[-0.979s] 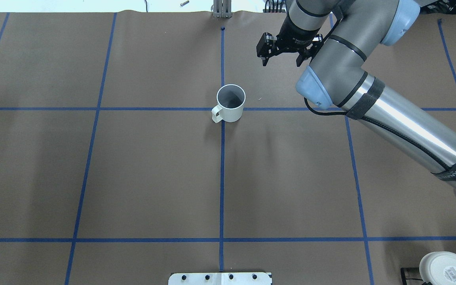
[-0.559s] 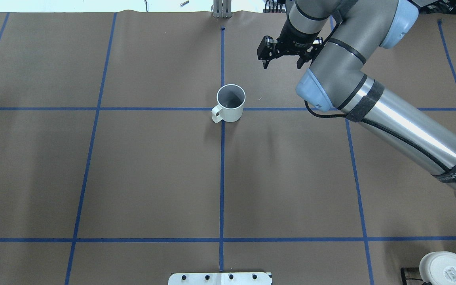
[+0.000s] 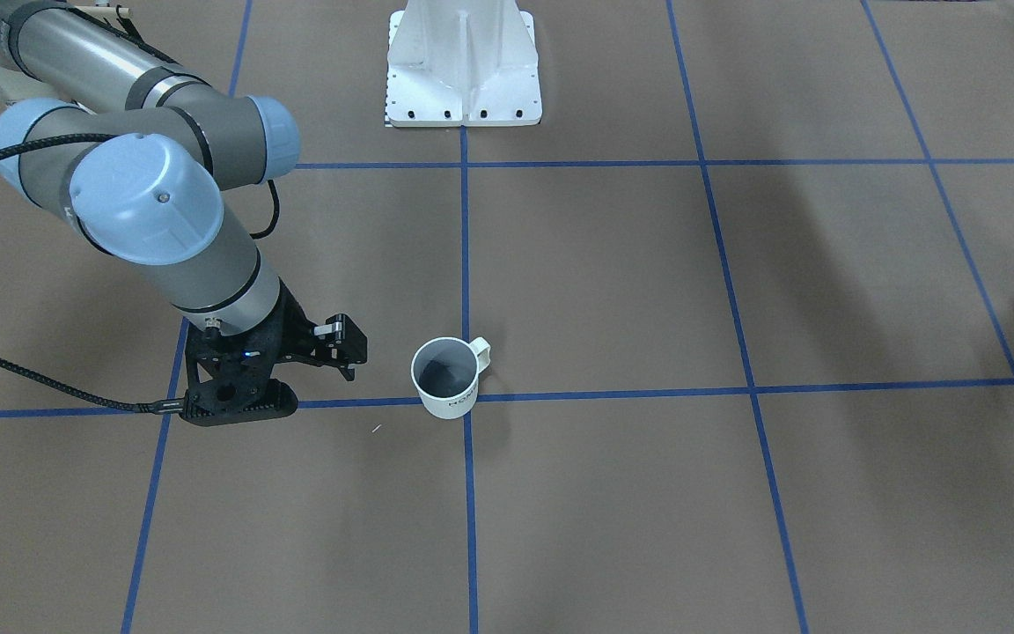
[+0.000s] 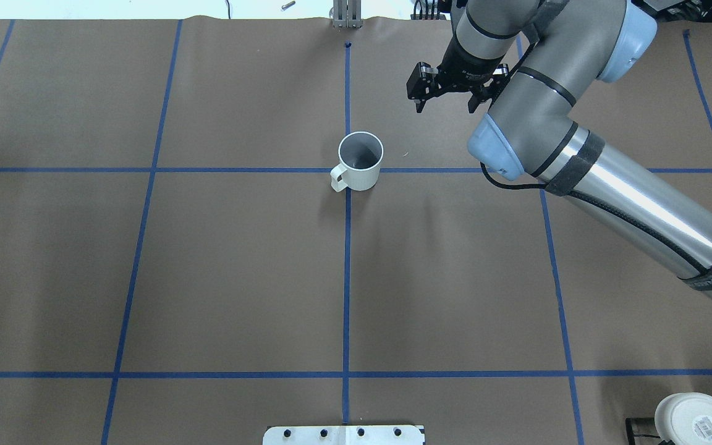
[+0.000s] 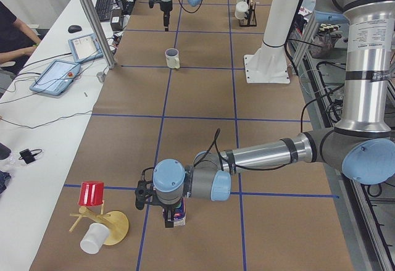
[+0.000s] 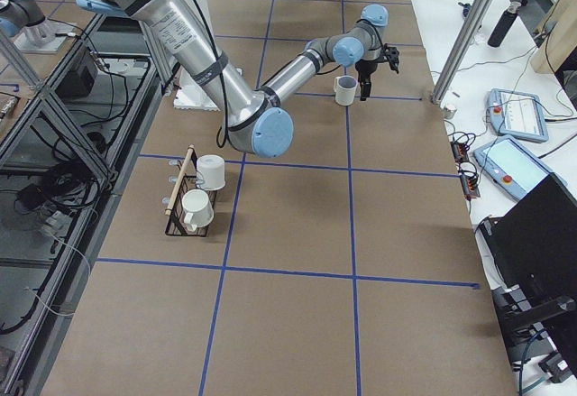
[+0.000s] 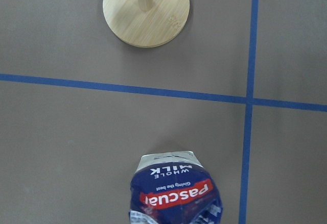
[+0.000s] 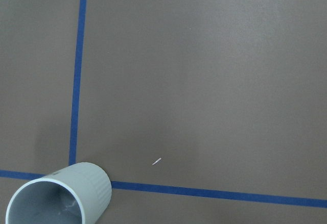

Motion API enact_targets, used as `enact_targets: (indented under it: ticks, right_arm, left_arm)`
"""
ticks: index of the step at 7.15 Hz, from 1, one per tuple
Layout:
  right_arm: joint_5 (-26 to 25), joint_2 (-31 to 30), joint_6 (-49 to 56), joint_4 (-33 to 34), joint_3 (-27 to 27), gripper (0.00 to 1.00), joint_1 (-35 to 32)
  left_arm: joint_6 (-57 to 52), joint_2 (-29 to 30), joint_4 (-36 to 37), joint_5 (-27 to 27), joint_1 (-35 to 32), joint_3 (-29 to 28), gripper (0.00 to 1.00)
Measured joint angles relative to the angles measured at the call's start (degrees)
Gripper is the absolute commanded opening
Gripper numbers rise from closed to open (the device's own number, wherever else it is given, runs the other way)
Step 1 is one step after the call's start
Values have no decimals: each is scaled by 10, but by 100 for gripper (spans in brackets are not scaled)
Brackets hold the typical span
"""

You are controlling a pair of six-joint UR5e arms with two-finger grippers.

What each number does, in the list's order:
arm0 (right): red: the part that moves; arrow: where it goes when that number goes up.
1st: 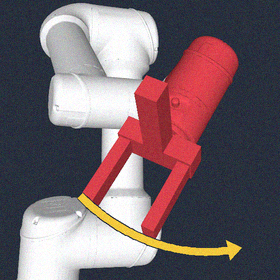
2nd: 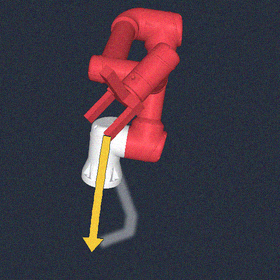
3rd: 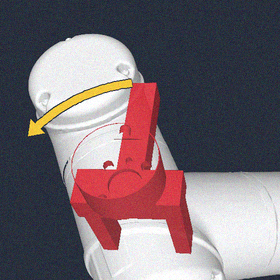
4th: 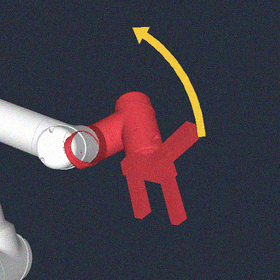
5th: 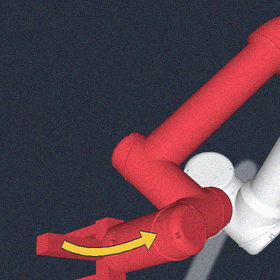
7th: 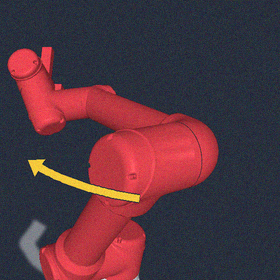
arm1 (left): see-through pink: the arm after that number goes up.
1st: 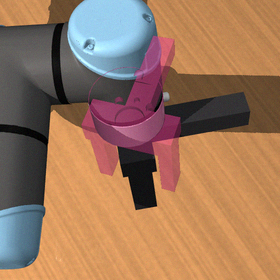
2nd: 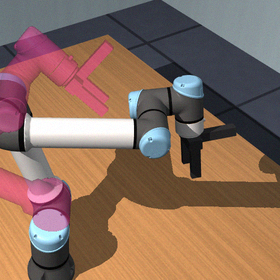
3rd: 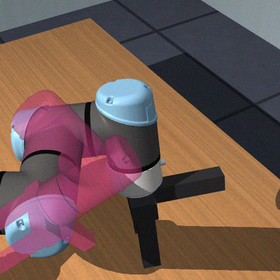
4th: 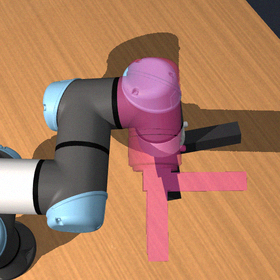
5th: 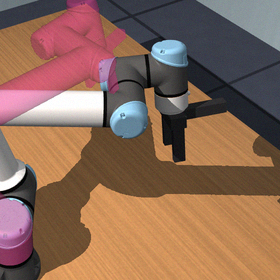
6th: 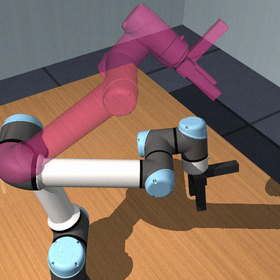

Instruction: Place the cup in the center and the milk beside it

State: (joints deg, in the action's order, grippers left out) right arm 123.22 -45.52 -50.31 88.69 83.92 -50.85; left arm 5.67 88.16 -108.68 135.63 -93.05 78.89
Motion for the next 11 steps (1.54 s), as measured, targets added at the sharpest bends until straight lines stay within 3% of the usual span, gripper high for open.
enact_targets:
  ticks: [6, 7, 9, 10, 11]
  right_arm:
    - [0, -5, -1, -1, 5, 100, 0]
    - [1, -6, -1, -1, 6, 100, 0]
    - [1, -9, -1, -1, 11, 100, 0]
    - [1, -12, -1, -1, 15, 100, 0]
    - [1, -14, -1, -1, 18, 100, 0]
  left_arm:
    - [5, -1, -14, 4, 11, -7, 98]
    - [5, -3, -14, 4, 13, -7, 89]
    - [5, -8, -13, 5, 15, -5, 32]
    - [6, -8, -13, 5, 16, -3, 12]
    - [6, -9, -12, 4, 16, -1, 0]
